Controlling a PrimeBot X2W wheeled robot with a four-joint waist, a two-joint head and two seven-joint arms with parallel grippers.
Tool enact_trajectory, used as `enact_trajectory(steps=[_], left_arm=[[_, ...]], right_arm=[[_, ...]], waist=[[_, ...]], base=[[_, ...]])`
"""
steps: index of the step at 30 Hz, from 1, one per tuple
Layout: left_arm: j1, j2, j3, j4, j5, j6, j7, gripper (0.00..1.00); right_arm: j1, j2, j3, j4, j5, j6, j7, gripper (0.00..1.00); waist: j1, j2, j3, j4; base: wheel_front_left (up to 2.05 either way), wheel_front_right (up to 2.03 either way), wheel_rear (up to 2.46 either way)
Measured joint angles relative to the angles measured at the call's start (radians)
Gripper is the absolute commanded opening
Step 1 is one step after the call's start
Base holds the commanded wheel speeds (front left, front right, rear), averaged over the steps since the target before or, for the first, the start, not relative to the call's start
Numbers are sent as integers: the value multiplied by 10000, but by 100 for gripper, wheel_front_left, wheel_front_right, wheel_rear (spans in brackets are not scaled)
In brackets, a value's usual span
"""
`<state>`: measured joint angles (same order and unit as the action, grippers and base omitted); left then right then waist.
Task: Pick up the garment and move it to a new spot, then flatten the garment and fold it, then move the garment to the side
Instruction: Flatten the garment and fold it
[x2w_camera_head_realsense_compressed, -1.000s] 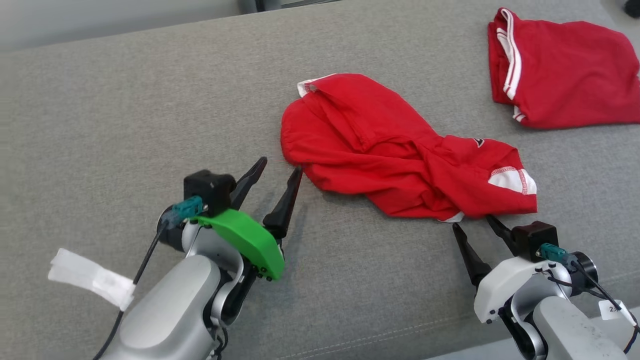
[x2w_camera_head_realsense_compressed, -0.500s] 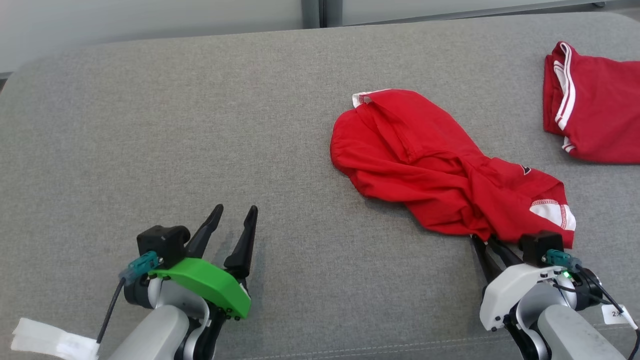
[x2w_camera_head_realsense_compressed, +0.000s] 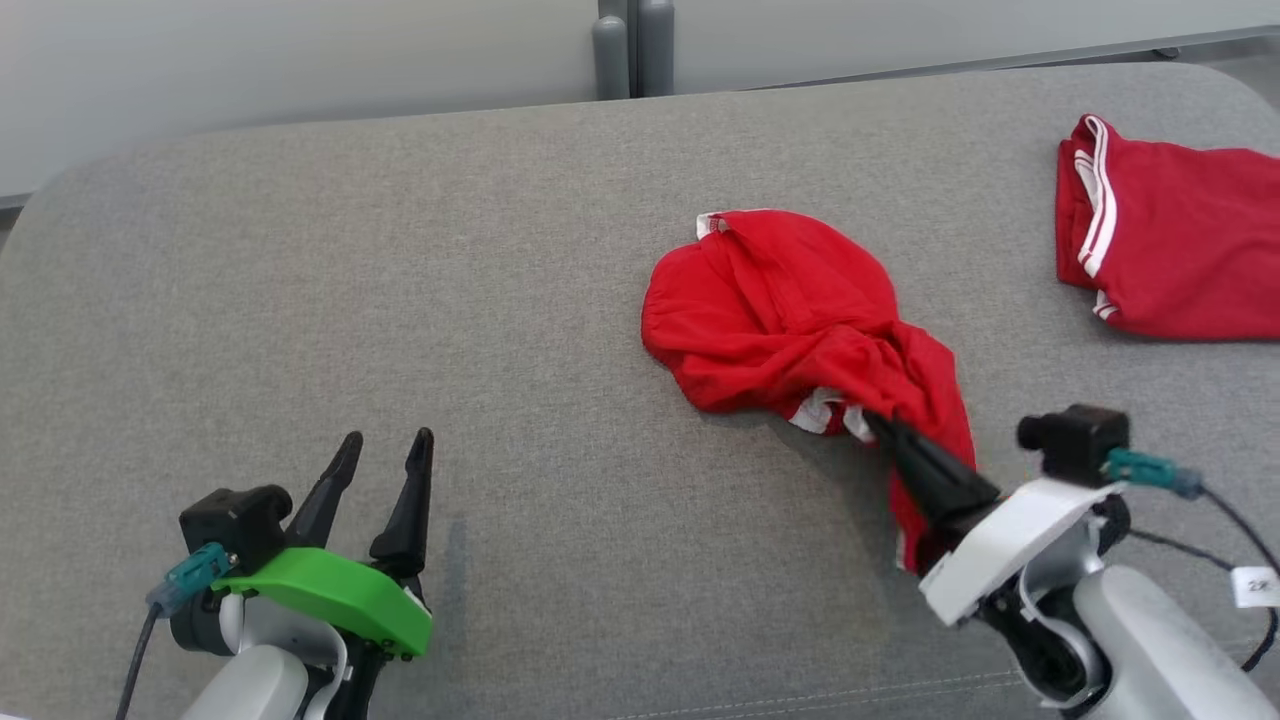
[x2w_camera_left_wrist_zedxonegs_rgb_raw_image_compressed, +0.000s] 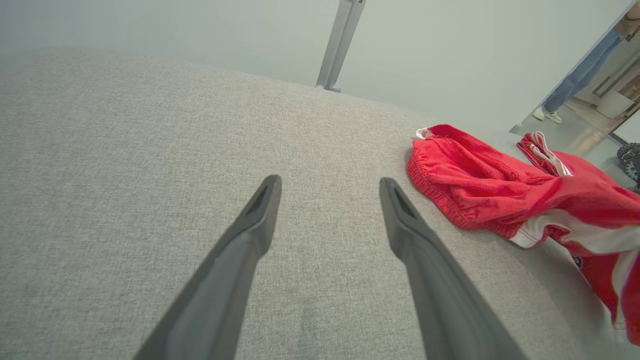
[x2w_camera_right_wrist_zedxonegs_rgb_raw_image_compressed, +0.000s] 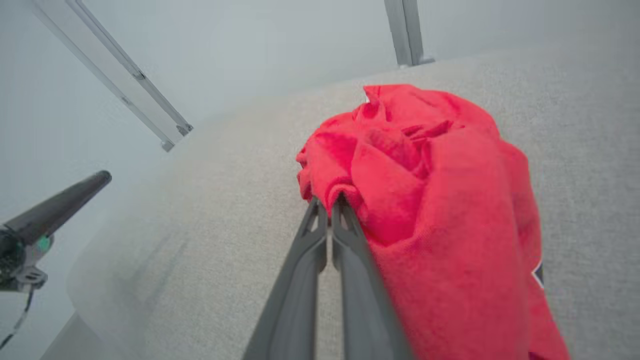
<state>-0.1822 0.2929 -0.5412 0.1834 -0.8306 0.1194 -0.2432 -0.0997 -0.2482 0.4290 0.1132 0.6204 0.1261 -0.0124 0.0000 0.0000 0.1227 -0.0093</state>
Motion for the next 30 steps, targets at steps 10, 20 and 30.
enact_trajectory(steps=[10,20,30], left_arm=[[343,-77,272,-520,132,42,-44,100],[343,-658,-366,-940,259,44,67,100],[234,-890,-792,-934,387,44,332,100]], right_arm=[[-750,-1340,-3607,-2443,3074,-194,631,0],[1228,-2531,-3789,-1463,3350,-1281,2744,0],[414,-2612,-2569,-3267,3152,-711,3591,0]], waist=[[0,0,-166,-791],[0,0,182,-1029],[0,0,537,-963]], base=[[0,0,0],[0,0,0],[0,0,0]])
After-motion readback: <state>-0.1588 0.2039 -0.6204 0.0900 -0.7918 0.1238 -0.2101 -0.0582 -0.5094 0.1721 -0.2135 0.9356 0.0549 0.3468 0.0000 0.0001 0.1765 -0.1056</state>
